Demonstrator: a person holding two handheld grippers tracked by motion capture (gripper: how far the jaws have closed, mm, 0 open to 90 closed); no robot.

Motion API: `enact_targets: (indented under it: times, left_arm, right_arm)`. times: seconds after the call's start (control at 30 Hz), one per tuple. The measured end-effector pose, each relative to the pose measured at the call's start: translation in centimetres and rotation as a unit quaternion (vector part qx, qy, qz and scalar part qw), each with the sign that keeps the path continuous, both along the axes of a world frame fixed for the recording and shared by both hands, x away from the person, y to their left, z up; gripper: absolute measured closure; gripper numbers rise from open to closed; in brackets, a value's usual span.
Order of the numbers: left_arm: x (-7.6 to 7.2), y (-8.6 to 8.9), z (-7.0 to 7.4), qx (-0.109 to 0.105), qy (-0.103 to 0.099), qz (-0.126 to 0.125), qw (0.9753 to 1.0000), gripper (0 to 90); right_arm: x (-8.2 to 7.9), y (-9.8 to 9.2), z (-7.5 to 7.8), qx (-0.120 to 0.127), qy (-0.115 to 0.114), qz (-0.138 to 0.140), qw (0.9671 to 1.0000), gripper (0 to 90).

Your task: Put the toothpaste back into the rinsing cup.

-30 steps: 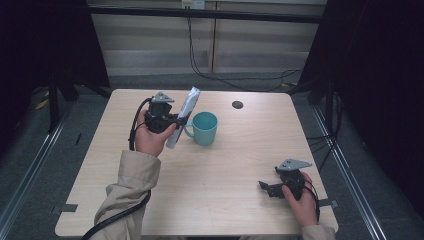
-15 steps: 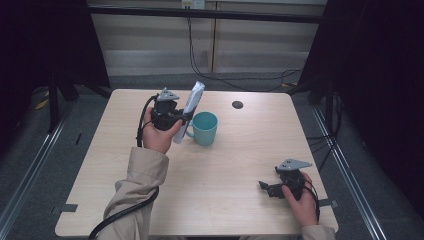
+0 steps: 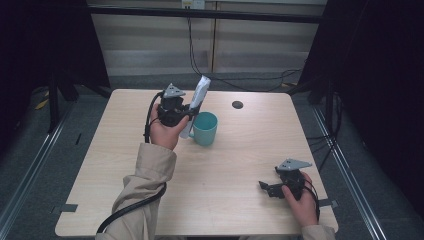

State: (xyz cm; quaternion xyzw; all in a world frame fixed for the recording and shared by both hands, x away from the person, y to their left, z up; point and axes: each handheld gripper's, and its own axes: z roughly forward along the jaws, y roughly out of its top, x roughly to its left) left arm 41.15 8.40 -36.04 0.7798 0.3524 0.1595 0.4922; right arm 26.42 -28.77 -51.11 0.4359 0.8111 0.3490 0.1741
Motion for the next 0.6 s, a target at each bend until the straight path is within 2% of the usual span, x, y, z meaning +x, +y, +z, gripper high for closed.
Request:
enact_targets:
  times: [0.33, 0.6]
  left_arm:
    - [0.6, -0.6, -0.1, -0.022, -0.021, 0.015, 0.9994, 74.7]
    - [1.1, -1.1, -0.2, -0.029, -0.024, 0.018, 0.9991, 74.6]
  right_arm:
    - [0.0, 0.0, 0.0, 0.000, 0.000, 0.000, 1.0000, 11.7]
    - [0.0, 0.0, 0.0, 0.000, 0.001, 0.000, 1.0000, 11.7]
